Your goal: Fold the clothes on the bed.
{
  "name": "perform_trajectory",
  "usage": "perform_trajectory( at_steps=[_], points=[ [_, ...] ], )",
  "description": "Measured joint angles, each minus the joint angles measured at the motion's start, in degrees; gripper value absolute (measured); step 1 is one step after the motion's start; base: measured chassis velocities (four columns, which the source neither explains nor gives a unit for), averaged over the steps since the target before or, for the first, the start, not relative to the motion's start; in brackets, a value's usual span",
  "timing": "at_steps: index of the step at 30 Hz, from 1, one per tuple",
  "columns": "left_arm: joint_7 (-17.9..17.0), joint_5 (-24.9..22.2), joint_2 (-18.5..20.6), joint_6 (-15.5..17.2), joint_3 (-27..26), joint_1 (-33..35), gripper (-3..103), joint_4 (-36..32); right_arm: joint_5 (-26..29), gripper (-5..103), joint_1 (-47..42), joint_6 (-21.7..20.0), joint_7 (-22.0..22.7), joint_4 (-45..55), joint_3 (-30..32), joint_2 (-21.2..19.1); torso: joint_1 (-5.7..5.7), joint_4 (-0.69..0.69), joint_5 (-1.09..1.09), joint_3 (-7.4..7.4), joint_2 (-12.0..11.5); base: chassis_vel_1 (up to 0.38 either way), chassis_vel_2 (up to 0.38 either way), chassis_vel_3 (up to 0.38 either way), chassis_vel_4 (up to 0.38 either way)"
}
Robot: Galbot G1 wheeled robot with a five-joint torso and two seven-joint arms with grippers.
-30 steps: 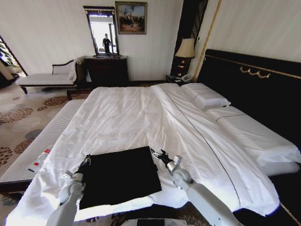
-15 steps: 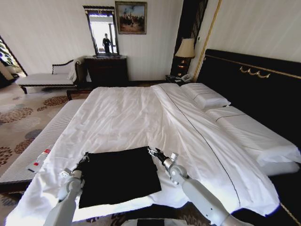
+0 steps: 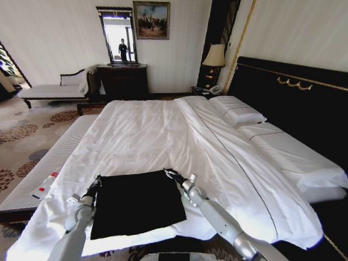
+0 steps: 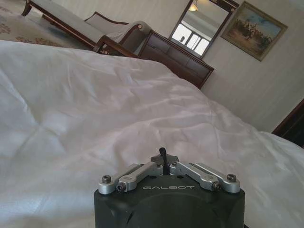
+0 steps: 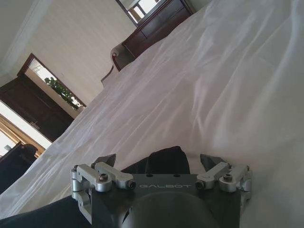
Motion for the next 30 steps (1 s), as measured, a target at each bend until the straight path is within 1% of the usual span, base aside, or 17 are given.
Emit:
perform_trajectory(
  at_steps=[2,3,4,5,9,11,14,16,17,18,19,20,21,22,23,26,30],
  points=[
    [0.00,-0.10,0.00,0.00,-0.04,-0.33,1,0.24,0.17,93,0.00,-0.08,-0.70,-0.19,0.00,-0.48,0.00,-0.01,0.00,0.00,0.00,0.000,0.000,0.000,0.000],
    [-0.01,-0.10,-0.01,0.00,-0.04,-0.41,1,0.33,0.21,93,-0.01,-0.11,-0.93,-0.24,0.02,-0.56,0.00,-0.01,0.00,0.00,0.00,0.000,0.000,0.000,0.000],
    [-0.01,-0.10,-0.03,0.00,-0.04,-0.54,1,0.45,0.26,87,-0.05,-0.13,-1.22,-0.32,0.07,-0.64,0.00,-0.01,0.00,0.00,0.00,0.000,0.000,0.000,0.000],
    [-0.01,-0.10,-0.03,0.00,-0.04,-0.54,1,0.45,0.26,87,-0.05,-0.13,-1.22,-0.32,0.07,-0.64,0.00,-0.01,0.00,0.00,0.00,0.000,0.000,0.000,0.000],
    [-0.17,-0.10,-0.14,0.03,0.14,-1.25,1,0.80,0.27,66,-0.35,-0.10,-2.95,-0.51,0.15,-0.85,0.00,-0.01,0.00,0.00,0.00,0.000,0.000,0.000,0.000],
    [-0.21,-0.10,-0.14,0.04,0.18,-1.35,1,0.84,0.25,66,-0.37,-0.09,-3.04,-0.52,0.15,-0.83,0.00,-0.01,0.00,0.00,0.00,0.000,0.000,0.000,0.000],
    [-0.27,-0.11,-0.02,0.09,0.30,-1.62,1,1.02,0.17,48,-0.38,0.21,-3.25,-0.71,0.14,-0.57,0.00,-0.01,0.01,0.00,0.00,0.000,0.000,0.000,0.000],
    [-0.27,-0.11,-0.02,0.09,0.31,-1.65,1,1.07,0.15,48,-0.39,0.34,-3.30,-0.74,0.13,-0.52,0.00,-0.01,0.01,0.00,0.00,0.000,0.000,0.000,0.000],
    [-0.31,-0.12,-0.02,0.10,0.34,-1.70,1,1.17,0.07,38,-0.40,0.81,-3.53,-0.83,0.11,-0.43,0.00,-0.01,0.01,0.00,0.00,0.000,0.000,0.000,0.000],
    [-0.31,-0.13,-0.03,0.10,0.36,-1.72,1,1.20,0.02,38,-0.41,1.03,-3.69,-0.85,0.11,-0.40,0.00,-0.01,0.01,0.00,0.00,0.000,0.000,0.000,0.000],
    [-0.32,-0.13,-0.06,0.09,0.38,-1.74,1,1.25,-0.01,33,-0.46,1.33,-3.87,-0.85,0.11,-0.37,0.00,0.00,0.01,0.00,0.00,0.000,0.000,0.000,0.000],
    [-0.32,-0.13,-0.06,0.09,0.38,-1.74,1,1.25,-0.01,33,-0.46,1.33,-3.87,-0.85,0.11,-0.37,0.00,0.00,0.01,0.00,0.00,0.000,0.000,0.000,0.000],
    [-0.32,-0.13,-0.14,0.09,0.40,-1.78,1,1.29,-0.01,27,-0.59,1.95,-4.18,-0.80,0.12,-0.37,0.00,0.00,0.01,0.00,0.00,0.000,0.000,0.000,0.000],
    [-0.32,-0.13,-0.14,0.09,0.40,-1.78,1,1.29,-0.01,27,-0.59,1.95,-4.18,-0.80,0.12,-0.37,0.00,0.00,0.01,0.00,0.00,0.000,0.000,0.000,0.000],
    [-0.32,-0.14,-0.21,0.09,0.41,-1.80,1,1.29,0.05,22,-0.81,2.45,-4.43,-0.54,0.17,-0.42,0.00,0.00,0.01,0.00,0.00,0.000,0.000,0.000,0.000],
    [-0.29,-0.61,-0.30,0.09,0.35,-1.69,1,0.46,0.94,6,-2.45,3.78,-5.18,2.82,0.54,-1.43,0.00,0.00,0.01,0.00,0.00,0.000,0.000,0.000,0.000],
    [-0.42,-2.39,-0.30,0.21,-0.38,-0.60,1,-3.02,3.83,1,-4.63,5.59,-5.50,9.22,1.34,-3.75,0.00,-0.01,0.01,0.00,0.00,0.000,0.000,0.000,0.000]
  ],
)
